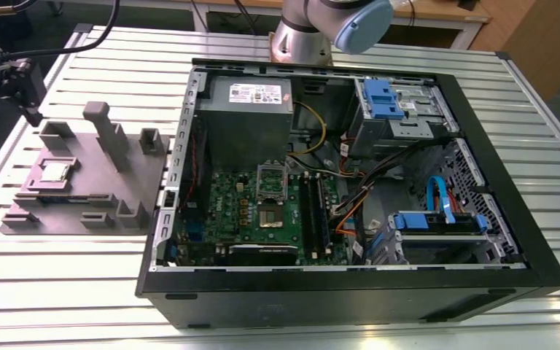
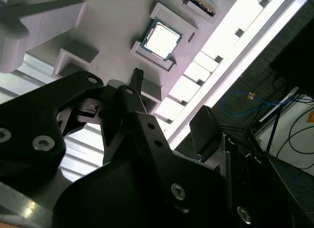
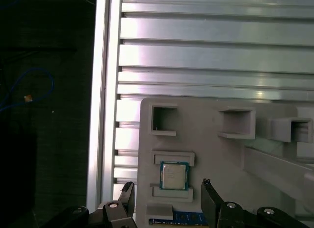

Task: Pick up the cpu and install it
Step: 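Pick up the cpu and move it towards the insertion slot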

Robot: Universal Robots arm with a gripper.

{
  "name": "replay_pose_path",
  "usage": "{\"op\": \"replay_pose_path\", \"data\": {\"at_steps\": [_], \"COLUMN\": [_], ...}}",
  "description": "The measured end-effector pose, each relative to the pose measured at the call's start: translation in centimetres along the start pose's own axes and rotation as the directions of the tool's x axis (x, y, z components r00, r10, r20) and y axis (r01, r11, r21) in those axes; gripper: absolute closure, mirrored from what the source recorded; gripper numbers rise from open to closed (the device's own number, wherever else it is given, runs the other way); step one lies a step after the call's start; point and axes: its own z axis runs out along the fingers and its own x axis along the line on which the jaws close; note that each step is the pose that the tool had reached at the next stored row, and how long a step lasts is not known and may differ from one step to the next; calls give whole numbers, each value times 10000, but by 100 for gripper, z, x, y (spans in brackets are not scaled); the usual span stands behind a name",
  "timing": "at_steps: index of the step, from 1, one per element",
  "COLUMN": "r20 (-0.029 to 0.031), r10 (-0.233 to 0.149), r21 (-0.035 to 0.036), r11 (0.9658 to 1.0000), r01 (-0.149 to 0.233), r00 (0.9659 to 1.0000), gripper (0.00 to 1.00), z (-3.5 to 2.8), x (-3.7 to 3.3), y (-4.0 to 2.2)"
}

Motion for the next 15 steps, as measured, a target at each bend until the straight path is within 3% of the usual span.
{"op": "replay_pose_path", "data": {"at_steps": [15], "r20": [0], "r10": [0], "r21": [1], "r11": [10000], "r01": [0], "r00": [10000], "gripper": [35], "z": [67], "x": [-1], "y": [-2]}}
